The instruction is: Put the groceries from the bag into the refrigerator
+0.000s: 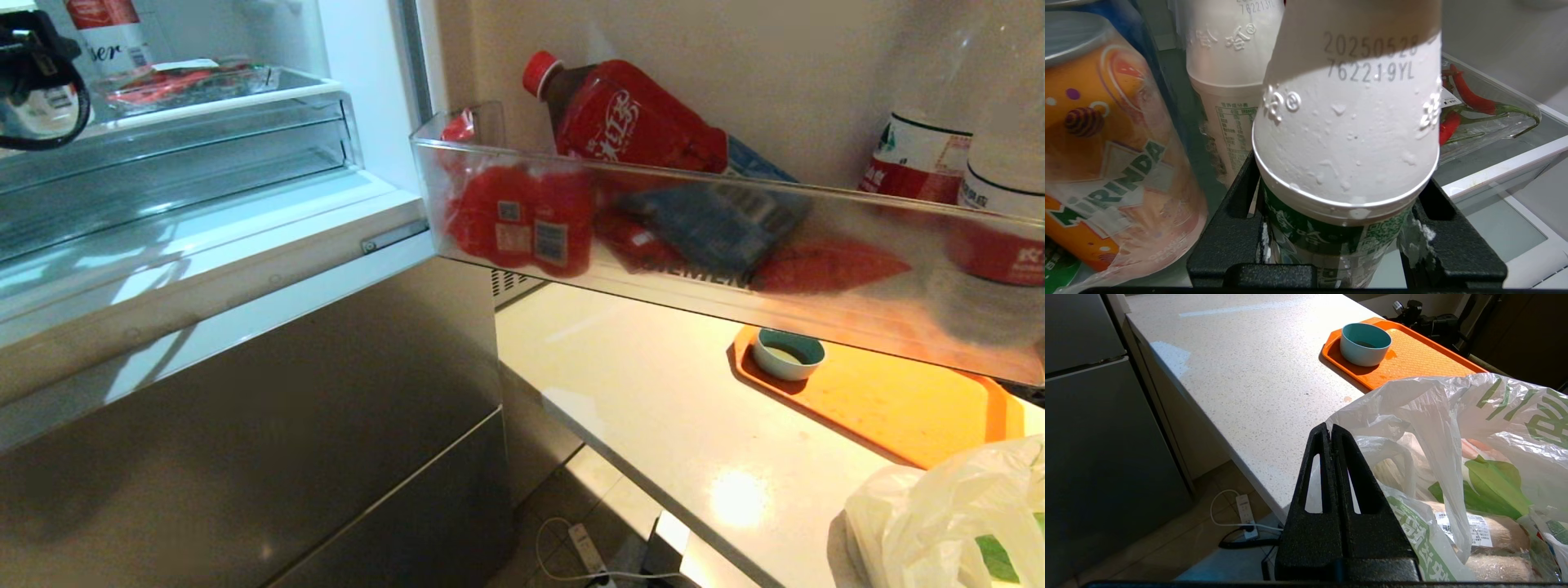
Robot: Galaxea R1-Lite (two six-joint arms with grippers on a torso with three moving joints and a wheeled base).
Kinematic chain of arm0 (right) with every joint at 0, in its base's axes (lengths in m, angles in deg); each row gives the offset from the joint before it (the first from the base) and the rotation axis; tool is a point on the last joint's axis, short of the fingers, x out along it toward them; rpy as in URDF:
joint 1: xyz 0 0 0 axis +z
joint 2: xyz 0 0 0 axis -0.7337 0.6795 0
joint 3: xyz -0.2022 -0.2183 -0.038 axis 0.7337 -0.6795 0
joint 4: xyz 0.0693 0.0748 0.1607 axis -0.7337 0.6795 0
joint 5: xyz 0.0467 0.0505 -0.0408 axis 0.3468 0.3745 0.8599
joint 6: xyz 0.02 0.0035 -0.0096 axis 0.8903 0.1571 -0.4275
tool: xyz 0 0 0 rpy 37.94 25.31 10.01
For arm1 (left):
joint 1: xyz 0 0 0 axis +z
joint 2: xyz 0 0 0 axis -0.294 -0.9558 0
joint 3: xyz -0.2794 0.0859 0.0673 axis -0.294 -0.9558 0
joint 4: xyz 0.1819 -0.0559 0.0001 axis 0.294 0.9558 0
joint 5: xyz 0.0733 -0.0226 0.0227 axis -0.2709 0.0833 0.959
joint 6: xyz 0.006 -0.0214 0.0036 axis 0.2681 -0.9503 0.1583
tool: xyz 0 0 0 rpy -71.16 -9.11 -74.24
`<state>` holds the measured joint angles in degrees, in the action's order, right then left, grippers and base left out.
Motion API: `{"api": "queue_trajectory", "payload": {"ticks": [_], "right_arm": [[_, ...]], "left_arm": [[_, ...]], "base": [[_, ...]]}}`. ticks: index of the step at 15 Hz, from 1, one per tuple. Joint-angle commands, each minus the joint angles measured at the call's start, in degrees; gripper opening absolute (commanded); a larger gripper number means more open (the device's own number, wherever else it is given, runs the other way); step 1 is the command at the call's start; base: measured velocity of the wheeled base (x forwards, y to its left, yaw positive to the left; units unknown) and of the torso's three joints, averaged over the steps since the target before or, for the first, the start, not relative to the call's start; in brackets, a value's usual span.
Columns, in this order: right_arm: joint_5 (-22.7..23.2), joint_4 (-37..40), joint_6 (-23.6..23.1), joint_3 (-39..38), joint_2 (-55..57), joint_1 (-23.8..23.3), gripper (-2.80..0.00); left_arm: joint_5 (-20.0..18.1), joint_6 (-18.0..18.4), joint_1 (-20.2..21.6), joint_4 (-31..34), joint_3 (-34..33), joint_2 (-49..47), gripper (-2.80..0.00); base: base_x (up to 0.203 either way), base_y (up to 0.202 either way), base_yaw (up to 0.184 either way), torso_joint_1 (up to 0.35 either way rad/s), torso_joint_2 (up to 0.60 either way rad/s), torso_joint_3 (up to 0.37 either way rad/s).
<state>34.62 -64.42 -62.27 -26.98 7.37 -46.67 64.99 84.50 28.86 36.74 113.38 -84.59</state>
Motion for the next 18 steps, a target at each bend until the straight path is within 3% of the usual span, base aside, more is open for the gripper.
{"api": "queue_trajectory", "payload": {"ticks": [1, 18], "right_arm": [[0.0, 0.0, -0.1, 0.0, 0.0, 0.0, -2.80], [0.1, 0.0, -0.1, 0.0, 0.0, 0.0, -2.80]], "left_arm": [[0.0, -0.1, 0.0, -0.4, 0.0, -0.9, -2.80], [2.4, -0.2, 0.0, -1.0, 7.1, -4.7, -2.80]], "base": [[0.000, 0.000, 0.000, 0.000, 0.00, 0.000], [0.000, 0.000, 0.000, 0.000, 0.00, 0.000]]}}
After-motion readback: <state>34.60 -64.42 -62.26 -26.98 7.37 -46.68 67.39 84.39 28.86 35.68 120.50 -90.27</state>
